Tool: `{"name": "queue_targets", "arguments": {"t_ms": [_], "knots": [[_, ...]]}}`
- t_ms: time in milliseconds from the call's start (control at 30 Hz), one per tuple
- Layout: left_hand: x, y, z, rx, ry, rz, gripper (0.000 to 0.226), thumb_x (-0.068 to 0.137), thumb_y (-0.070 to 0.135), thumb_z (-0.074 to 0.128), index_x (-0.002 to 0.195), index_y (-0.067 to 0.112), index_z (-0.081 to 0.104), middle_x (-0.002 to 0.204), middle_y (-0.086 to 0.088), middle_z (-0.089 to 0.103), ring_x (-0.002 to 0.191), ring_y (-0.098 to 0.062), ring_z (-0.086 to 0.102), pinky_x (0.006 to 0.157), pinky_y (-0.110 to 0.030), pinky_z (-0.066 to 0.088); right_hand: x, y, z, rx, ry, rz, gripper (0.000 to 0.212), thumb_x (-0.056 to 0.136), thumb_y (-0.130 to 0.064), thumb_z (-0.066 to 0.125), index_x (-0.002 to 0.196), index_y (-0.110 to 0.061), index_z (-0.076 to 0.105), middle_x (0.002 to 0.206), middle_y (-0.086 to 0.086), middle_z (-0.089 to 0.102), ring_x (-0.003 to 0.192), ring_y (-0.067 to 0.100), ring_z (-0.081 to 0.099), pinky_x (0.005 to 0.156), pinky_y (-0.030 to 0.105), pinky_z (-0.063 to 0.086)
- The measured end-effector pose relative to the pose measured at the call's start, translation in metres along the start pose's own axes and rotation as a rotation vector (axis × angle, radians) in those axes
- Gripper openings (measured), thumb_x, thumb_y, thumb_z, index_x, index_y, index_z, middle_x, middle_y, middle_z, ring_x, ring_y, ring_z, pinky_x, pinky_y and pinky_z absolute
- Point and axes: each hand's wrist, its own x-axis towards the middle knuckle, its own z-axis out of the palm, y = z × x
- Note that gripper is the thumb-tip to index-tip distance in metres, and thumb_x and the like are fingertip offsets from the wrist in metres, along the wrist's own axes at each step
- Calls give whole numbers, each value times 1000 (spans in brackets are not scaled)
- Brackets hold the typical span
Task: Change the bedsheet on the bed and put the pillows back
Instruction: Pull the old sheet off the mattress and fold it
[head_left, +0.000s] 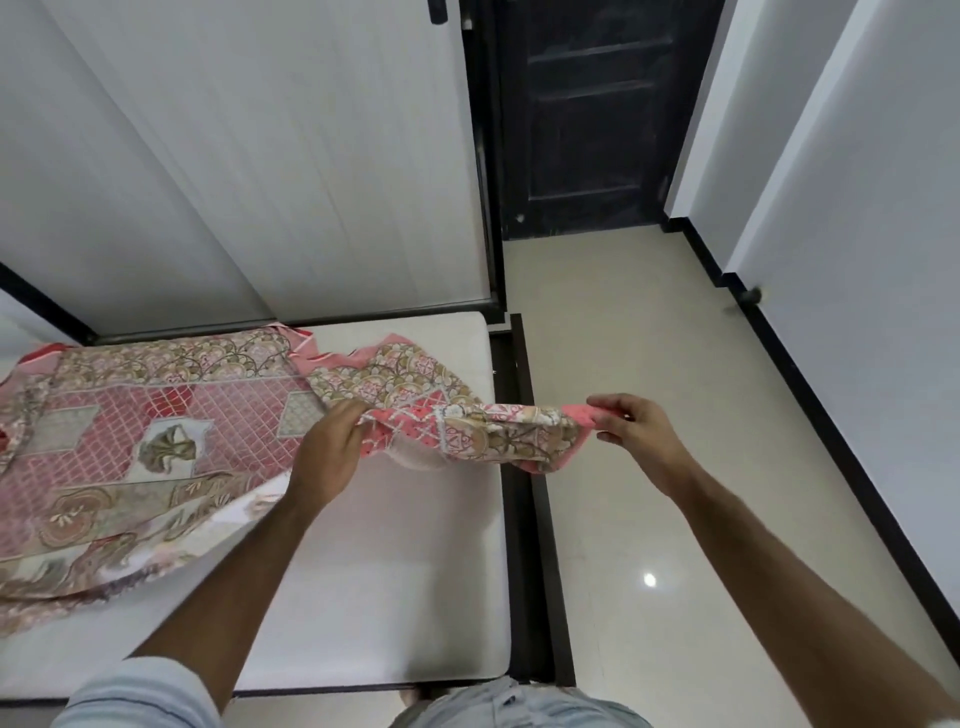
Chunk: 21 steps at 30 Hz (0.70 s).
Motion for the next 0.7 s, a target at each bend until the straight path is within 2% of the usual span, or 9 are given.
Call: {"name": "queue_targets", "arguments": {"t_ms": [100,167,233,333,400,467,567,633,700], "knots": [[5,-5,-6,-72,8,-137,22,102,12,58,118,2,70,101,-17,74,88,-32,69,73,-37,48,2,-17,2,-240,-122,-108,63,80,-4,80,136,-15,54,123,-1,59,107,10,62,84,19,55],[4,-11,-12,-133,-75,-185,36,103,40,55,102,8,72,80,-13,72,71,-29,68,65,-42,51,7,-29,5,-442,10,-251,48,84,-6,77,128,-15,64,111,-3,62,96,9,63,75,13,51],[1,-14,-16,-165,-193,-188,51,99,60,50,83,15,66,66,-5,64,59,-23,61,58,-37,47,11,-43,6,-493,92,-339,20,91,-12,70,111,-15,74,92,-9,66,84,10,63,66,9,45],[-4,-19,-17,-189,-305,-174,44,94,56,49,79,18,66,61,-1,56,53,-13,49,57,-29,36,19,-62,6,-470,43,-370,9,92,-20,69,96,-16,76,89,-1,58,77,9,51,61,12,42],[-7,-22,-17,-172,-315,-142,47,93,54,50,91,13,73,68,-4,63,55,-13,52,57,-31,40,21,-74,5,-373,-24,-376,26,88,-31,70,96,-7,75,99,5,54,86,8,51,70,14,46],[-10,-27,-16,-124,-299,-83,37,98,42,56,104,12,75,85,3,71,70,-14,63,66,-35,52,19,-86,6,-222,-115,-389,39,88,-38,65,101,-2,74,107,14,60,94,15,59,82,23,51],[-19,-14,-19,-125,-258,-29,19,101,21,62,117,16,72,101,11,69,89,-12,68,80,-35,58,15,-100,11,-91,-187,-397,38,95,-31,57,105,2,72,104,21,73,91,23,69,84,32,55],[-29,-2,-19,-124,-411,-25,20,100,23,64,120,28,66,101,9,69,88,-10,68,79,-38,59,13,-107,13,-68,-175,-439,41,92,-36,59,105,0,73,103,20,74,92,29,70,84,39,56],[-37,1,-12,30,-674,-29,36,98,30,66,133,36,58,111,10,68,94,-10,65,84,-33,55,12,-109,12,-71,-189,-507,37,94,-34,58,107,-3,73,105,17,74,96,29,70,83,39,58]]}}
